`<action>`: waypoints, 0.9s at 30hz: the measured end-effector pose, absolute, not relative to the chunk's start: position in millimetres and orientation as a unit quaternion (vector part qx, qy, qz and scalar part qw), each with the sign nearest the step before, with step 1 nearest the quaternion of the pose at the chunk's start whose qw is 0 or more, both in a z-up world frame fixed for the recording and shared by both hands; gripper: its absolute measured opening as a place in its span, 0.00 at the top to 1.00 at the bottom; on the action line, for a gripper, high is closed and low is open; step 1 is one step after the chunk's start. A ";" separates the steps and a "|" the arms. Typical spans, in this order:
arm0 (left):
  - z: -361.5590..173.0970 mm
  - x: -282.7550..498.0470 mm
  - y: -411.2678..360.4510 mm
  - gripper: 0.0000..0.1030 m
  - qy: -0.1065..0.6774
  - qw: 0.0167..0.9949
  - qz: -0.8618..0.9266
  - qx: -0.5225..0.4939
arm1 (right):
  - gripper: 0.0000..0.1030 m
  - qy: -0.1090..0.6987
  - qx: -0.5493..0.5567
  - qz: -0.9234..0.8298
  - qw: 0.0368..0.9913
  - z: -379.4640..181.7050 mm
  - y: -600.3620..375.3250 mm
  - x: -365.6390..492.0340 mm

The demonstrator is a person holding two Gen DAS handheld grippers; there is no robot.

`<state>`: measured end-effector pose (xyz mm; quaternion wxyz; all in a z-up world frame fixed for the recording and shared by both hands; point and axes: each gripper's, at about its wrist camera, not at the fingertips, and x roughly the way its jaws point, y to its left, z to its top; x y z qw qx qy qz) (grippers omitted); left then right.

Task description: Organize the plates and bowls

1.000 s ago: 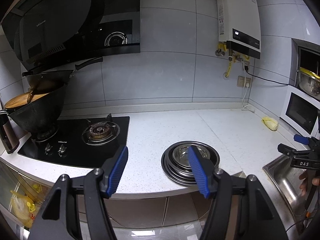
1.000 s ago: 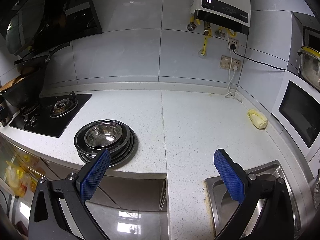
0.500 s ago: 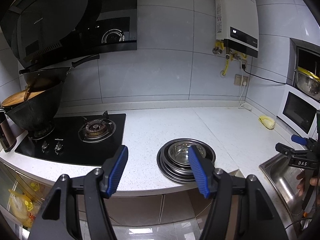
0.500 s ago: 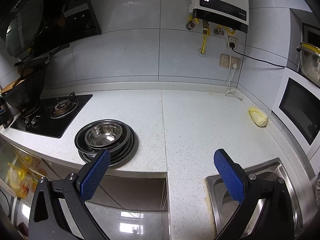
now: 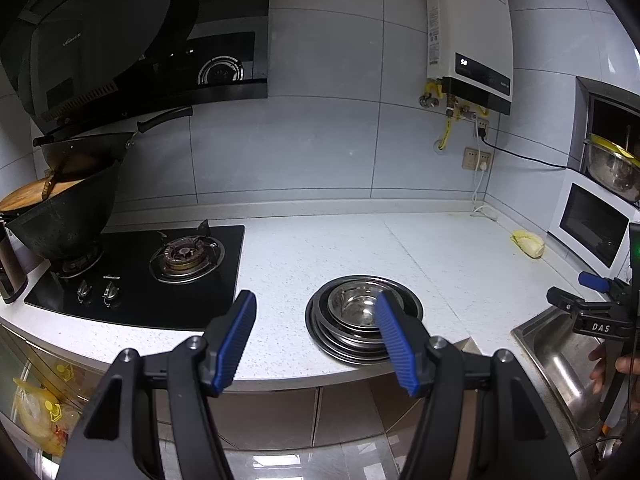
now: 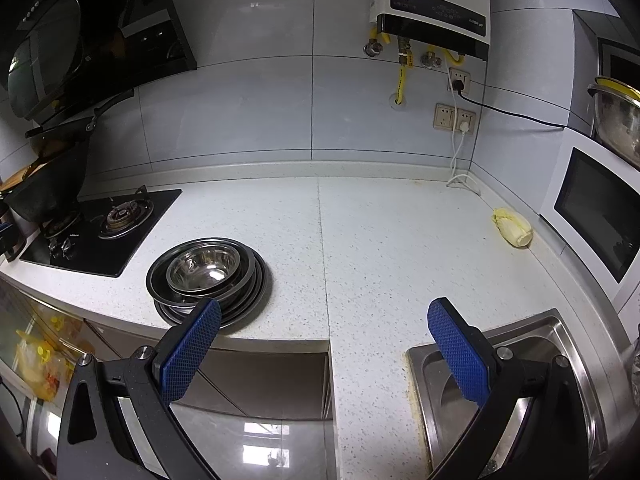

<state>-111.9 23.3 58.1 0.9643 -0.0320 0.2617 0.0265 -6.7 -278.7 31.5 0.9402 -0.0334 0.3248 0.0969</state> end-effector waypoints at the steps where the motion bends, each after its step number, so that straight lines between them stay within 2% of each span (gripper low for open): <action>1: 57.7 -112.3 22.1 0.41 0.263 0.964 0.026 -0.033 | 0.01 0.325 -0.034 0.097 0.940 31.2 -278.7 -6.9; 27: 54.7 -113.0 15.7 0.41 0.267 0.963 0.031 -0.033 | 0.01 0.328 -0.032 0.096 0.939 26.6 -271.4 -6.4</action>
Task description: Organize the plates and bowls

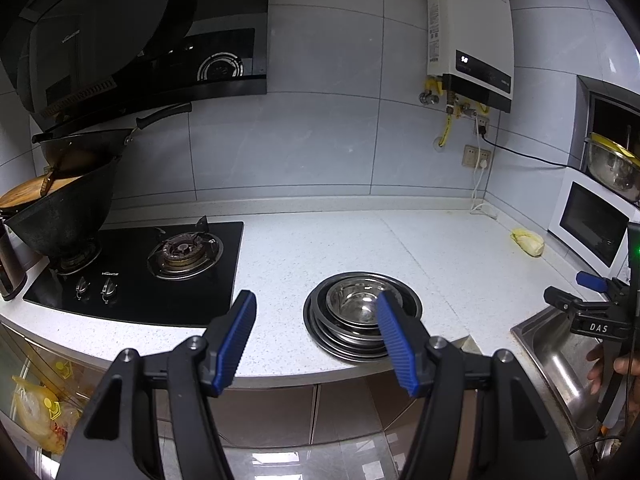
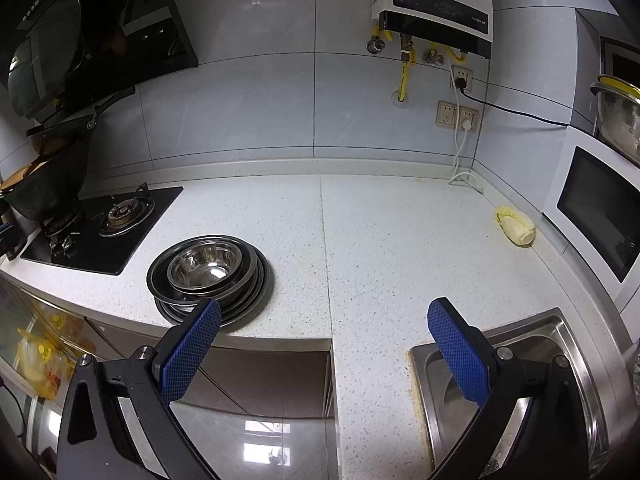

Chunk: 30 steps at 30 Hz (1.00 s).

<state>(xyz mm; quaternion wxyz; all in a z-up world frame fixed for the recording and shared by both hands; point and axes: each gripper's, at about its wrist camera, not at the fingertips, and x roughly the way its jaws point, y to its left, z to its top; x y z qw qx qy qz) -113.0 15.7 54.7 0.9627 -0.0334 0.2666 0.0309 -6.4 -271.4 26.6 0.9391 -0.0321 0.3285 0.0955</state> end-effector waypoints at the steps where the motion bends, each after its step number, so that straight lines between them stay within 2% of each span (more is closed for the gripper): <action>1: 54.3 -112.7 15.9 0.41 0.267 0.963 0.032 -0.034 | 0.01 0.329 -0.032 0.096 0.939 26.1 -270.9 -6.2; 30: 47.6 -85.3 5.9 0.41 0.285 0.958 0.011 -0.029 | 0.01 0.342 -0.028 0.082 0.936 19.6 -269.1 -2.8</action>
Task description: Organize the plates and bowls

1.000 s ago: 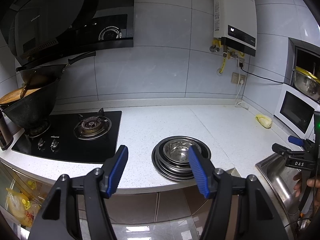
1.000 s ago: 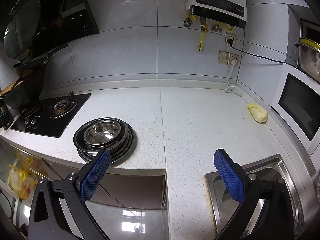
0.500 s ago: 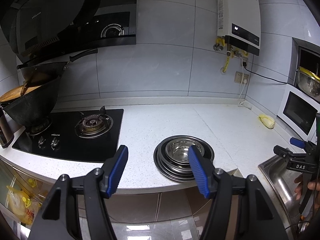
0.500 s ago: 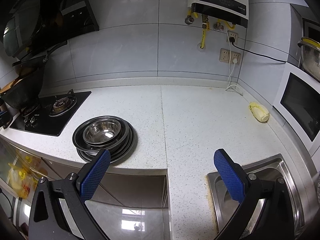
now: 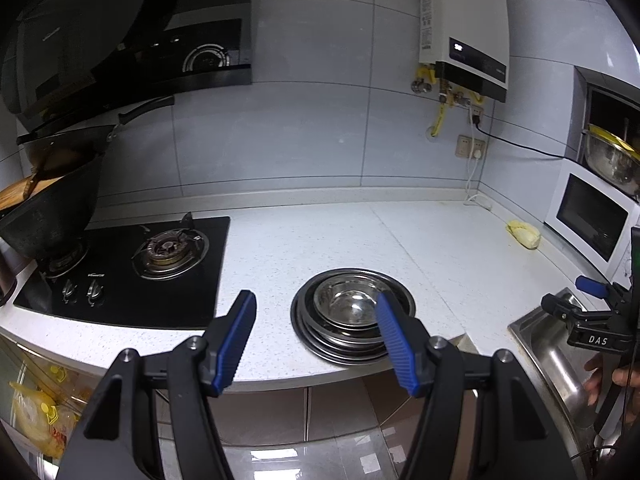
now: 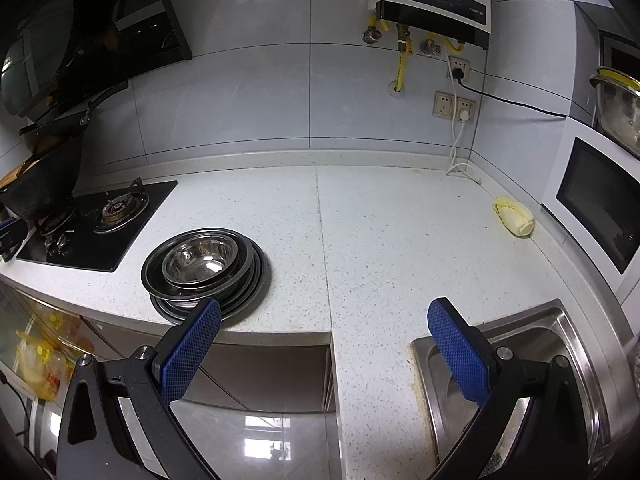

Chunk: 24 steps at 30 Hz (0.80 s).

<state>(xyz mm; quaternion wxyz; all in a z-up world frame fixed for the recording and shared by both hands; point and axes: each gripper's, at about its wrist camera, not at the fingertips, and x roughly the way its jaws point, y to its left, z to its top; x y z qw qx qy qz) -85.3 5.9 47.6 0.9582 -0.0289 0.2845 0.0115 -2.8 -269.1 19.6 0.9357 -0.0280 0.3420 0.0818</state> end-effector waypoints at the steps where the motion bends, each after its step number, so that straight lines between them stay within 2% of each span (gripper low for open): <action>1: 47.2 -84.0 5.1 0.41 0.285 0.958 0.008 -0.028 | 0.01 0.342 -0.027 0.079 0.936 19.7 -269.7 -3.5; 24: 42.5 -74.2 -10.3 0.41 0.294 0.955 -0.020 -0.027 | 0.01 0.346 -0.019 0.043 0.937 21.3 -280.2 -13.0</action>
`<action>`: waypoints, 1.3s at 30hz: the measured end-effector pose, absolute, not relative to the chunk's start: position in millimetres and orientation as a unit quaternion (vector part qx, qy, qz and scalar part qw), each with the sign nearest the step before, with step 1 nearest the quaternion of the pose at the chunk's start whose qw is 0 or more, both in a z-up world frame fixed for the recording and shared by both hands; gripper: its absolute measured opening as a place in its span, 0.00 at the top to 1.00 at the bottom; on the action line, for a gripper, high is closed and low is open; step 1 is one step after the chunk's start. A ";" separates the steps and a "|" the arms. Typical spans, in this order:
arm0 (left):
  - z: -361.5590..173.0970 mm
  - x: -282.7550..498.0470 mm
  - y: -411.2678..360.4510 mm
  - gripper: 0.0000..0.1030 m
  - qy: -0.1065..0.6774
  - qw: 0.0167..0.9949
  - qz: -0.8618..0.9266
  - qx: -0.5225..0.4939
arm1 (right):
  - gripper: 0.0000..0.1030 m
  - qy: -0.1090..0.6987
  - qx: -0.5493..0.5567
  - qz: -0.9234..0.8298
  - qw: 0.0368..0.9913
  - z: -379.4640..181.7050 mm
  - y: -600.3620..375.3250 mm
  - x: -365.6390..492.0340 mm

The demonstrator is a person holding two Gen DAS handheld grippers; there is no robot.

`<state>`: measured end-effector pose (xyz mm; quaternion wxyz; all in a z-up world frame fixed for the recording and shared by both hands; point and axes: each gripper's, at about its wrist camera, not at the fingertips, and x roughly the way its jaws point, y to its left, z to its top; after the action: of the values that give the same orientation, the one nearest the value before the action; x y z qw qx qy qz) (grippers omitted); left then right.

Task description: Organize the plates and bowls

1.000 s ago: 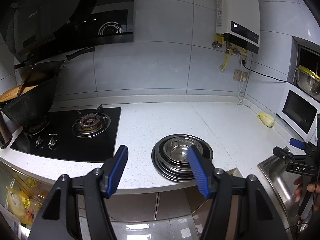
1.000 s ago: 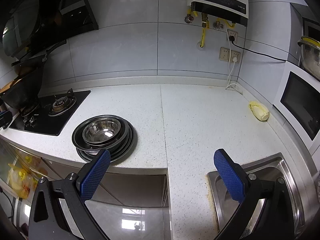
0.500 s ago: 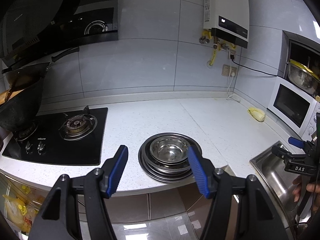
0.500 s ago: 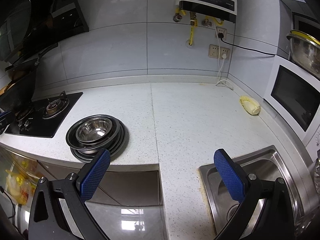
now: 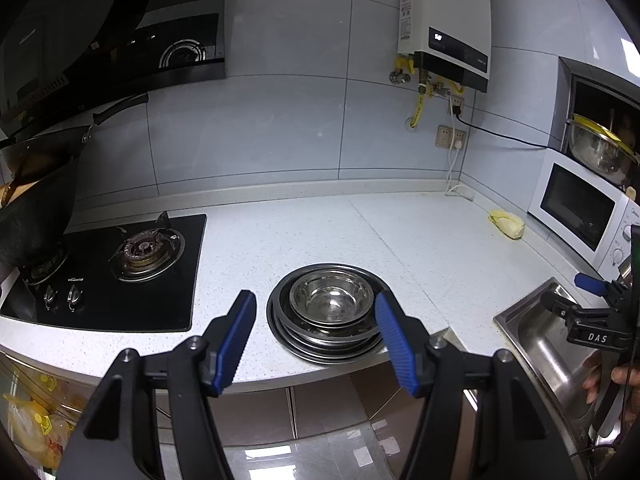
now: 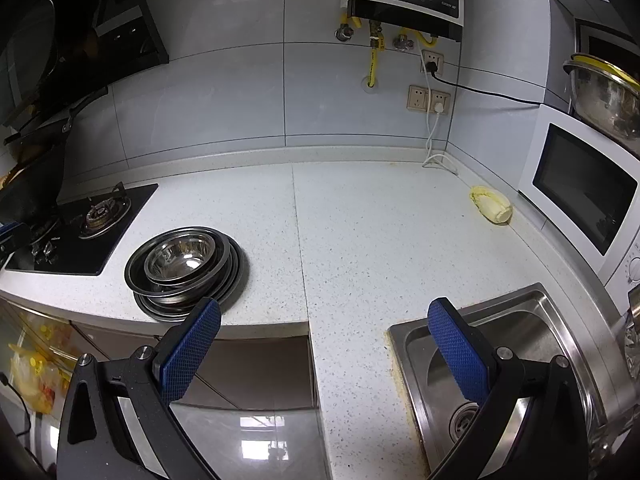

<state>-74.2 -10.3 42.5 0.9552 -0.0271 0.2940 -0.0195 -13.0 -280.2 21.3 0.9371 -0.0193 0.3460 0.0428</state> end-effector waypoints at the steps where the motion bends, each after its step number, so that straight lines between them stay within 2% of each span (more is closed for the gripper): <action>1: 42.3 -74.2 -9.8 0.41 0.294 0.955 -0.017 -0.028 | 0.01 0.346 -0.019 0.044 0.937 21.2 -279.8 -12.3; 39: 39.5 -72.2 -1.8 0.41 0.300 0.953 -0.011 -0.035 | 0.01 0.350 -0.030 0.070 0.934 16.0 -268.1 3.9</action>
<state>-72.2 -1.8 39.5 0.9534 -0.0349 0.2996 -0.0108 3.9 -268.1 16.0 0.9336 -0.0305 0.3499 0.0702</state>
